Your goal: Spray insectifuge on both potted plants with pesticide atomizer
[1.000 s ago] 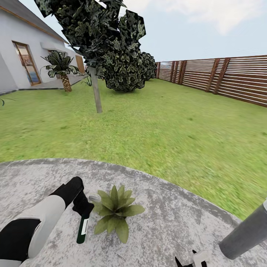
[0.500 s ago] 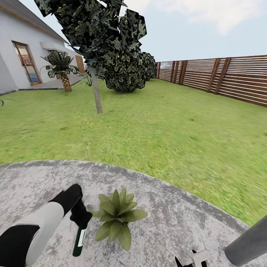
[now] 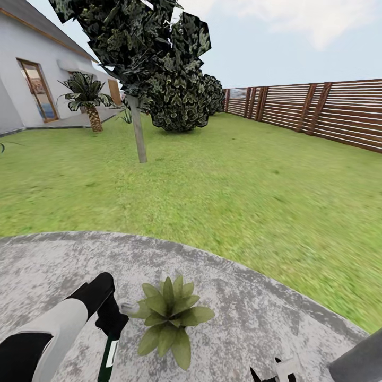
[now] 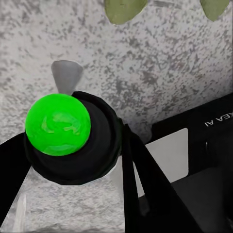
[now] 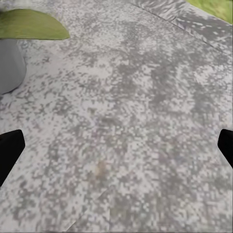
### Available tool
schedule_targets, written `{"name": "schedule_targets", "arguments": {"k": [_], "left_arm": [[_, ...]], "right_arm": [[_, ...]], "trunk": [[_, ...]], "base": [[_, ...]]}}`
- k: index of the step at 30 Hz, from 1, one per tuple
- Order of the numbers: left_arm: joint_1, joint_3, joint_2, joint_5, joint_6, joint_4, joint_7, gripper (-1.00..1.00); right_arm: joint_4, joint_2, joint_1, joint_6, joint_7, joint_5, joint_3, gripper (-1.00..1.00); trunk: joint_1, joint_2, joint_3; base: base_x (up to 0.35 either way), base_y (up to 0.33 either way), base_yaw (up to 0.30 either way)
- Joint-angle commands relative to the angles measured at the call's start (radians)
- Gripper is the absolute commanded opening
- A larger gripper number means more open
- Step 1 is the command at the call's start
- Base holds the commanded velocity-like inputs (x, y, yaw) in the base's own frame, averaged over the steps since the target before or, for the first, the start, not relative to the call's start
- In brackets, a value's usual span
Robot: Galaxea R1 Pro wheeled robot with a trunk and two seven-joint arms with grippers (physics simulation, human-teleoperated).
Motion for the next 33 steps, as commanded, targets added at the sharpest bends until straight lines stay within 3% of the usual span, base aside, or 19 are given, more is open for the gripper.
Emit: {"name": "schedule_targets", "arguments": {"k": [1,12,20,33], "left_arm": [[0.0,-0.007,0.0,-0.004,0.004,-0.003,-0.008,-1.0],[0.006,-0.008,0.006,-0.005,-0.003,0.006,-0.005,-1.0],[0.069,-0.007,0.016,-0.007,-0.007,0.002,-0.005,-1.0],[0.064,-0.003,0.014,-0.006,-0.005,-0.009,-0.005,-1.0]], "right_arm": [[0.0,0.0,-0.001,-0.003,0.008,0.003,-0.009,1.0],[0.0,0.0,-0.001,-0.003,0.008,0.004,-0.008,1.0],[0.0,0.0,-0.001,-0.003,0.009,0.004,-0.008,1.0],[0.0,0.0,-0.001,-0.003,0.008,0.003,-0.009,1.0]], "trunk": [[0.0,0.0,-0.001],[0.0,0.0,-0.001],[0.0,0.0,-0.001],[0.0,0.0,-0.001]], "base": [[0.159,0.067,0.0],[0.023,0.01,0.0],[0.0,0.0,0.0],[0.147,0.0,0.0]]}}
